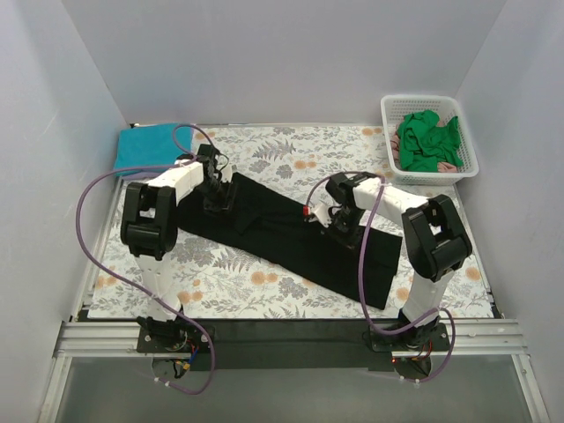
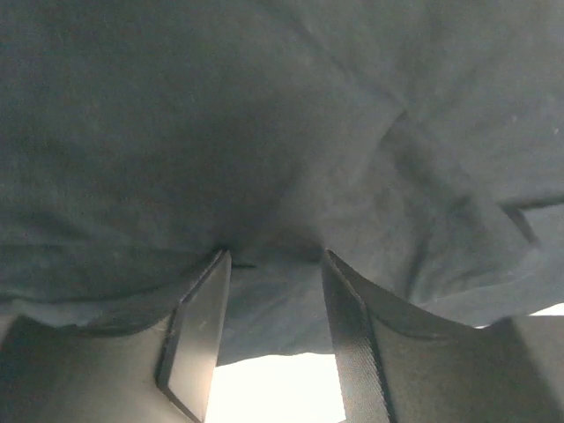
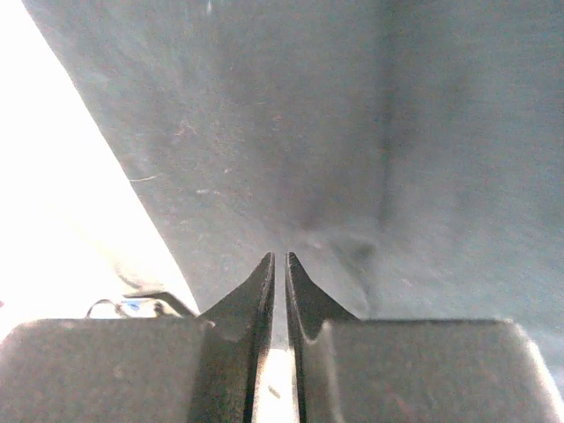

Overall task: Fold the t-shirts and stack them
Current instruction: Fold the tshirt

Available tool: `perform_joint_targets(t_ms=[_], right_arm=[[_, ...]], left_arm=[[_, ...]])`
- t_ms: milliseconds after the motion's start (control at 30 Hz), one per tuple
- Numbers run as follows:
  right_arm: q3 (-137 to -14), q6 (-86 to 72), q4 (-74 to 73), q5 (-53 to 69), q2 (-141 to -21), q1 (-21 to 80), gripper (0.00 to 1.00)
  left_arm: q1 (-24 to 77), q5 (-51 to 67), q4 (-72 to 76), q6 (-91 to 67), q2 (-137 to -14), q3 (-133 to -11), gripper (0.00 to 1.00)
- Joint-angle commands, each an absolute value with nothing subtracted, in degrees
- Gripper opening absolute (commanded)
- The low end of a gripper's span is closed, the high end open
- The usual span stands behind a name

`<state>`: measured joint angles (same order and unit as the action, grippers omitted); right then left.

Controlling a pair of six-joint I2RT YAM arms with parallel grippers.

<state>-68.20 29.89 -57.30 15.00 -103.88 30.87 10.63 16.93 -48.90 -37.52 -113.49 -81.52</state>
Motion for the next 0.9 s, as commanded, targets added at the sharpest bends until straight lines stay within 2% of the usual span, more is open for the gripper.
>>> perform_joint_targets(t_ms=[0,133,267,400,433,533,633,733,867], right_arm=[[-74.95,29.97,-61.43,20.91,-102.13,26.73,0.15],[-75.76,30.67,-61.52,19.0,-101.25,25.05,0.15],[-74.27,31.82,-60.74,14.42,-102.04,24.61,0.15],[-71.9,32.52,-59.59,12.3,-102.66,24.78,0.15],[-71.55,32.61,-59.24,12.57,-102.83,24.96,0.15],[-69.26,32.0,-58.54,13.97,-104.23,25.93,0.14],[-68.91,31.2,-58.27,16.25,-106.25,27.94,0.14],[-68.64,30.5,-58.36,18.8,-107.57,31.72,0.13],[-68.99,28.66,-58.27,22.67,-110.55,37.61,0.13]], left_arm=[[10.72,14.24,-48.77,-37.62,-116.36,-85.95,0.45],[10.99,13.8,-48.78,-36.65,-120.93,-90.86,0.45],[11.6,16.87,-49.22,-35.34,-130.75,-99.91,0.45],[12.92,19.42,-52.02,-33.14,-141.13,-116.24,0.45],[13.27,18.81,-52.81,-32.87,-143.24,-125.24,0.46],[13.89,14.08,-52.21,-32.78,-148.97,-138.9,0.52],[13.71,10.56,-45.28,-32.96,-145.65,-138.0,0.62],[13.36,11.42,-39.65,-33.83,-137.57,-130.53,0.68],[11.52,15.1,-38.85,-37.08,-128.43,-123.16,0.68]])
